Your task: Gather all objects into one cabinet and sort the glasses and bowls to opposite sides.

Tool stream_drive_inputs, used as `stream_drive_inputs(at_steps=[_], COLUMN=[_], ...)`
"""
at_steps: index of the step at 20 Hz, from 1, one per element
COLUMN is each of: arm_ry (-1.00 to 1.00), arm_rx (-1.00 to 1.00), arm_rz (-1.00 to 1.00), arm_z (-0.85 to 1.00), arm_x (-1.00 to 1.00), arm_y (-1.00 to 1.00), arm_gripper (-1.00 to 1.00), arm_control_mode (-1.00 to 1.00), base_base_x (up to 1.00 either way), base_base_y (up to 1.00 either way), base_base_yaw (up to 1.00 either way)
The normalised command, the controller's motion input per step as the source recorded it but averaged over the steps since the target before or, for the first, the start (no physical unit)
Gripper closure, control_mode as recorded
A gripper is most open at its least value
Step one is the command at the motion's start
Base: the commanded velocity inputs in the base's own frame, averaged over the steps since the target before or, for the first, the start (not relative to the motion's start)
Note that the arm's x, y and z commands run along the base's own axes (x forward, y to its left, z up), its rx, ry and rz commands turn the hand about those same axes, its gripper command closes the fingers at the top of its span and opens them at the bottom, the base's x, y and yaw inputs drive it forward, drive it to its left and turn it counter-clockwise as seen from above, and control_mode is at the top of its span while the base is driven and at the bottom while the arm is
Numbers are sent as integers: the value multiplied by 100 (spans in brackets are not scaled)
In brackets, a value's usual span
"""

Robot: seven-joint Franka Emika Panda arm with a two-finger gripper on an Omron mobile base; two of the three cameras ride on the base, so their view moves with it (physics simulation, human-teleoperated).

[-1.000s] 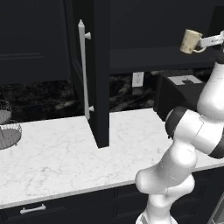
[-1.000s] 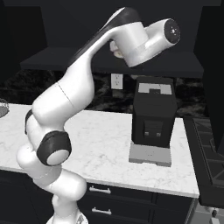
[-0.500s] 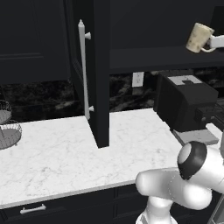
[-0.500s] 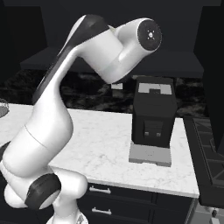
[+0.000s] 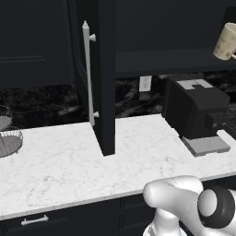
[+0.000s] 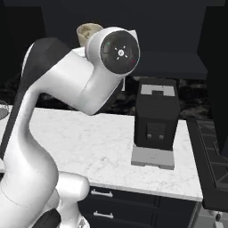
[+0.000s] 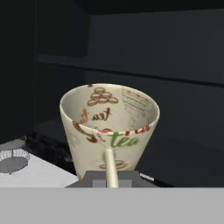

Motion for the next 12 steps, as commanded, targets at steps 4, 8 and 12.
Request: stream_drive_inputs(at_steps=[4,8,12], arm_ry=[0,10,17], arm_rx=[-28,-38,-34], arm_rz=[0,5,20], arm_z=[14,6,0], arm_x=[-100,-99,-89], arm_y=[0,1,0], arm_gripper=[100,100,100], arm_control_mode=[-100,-100,-100], base_base_x=[0,0,0], base_base_y=[0,0,0], base_base_yaw=[0,0,0])
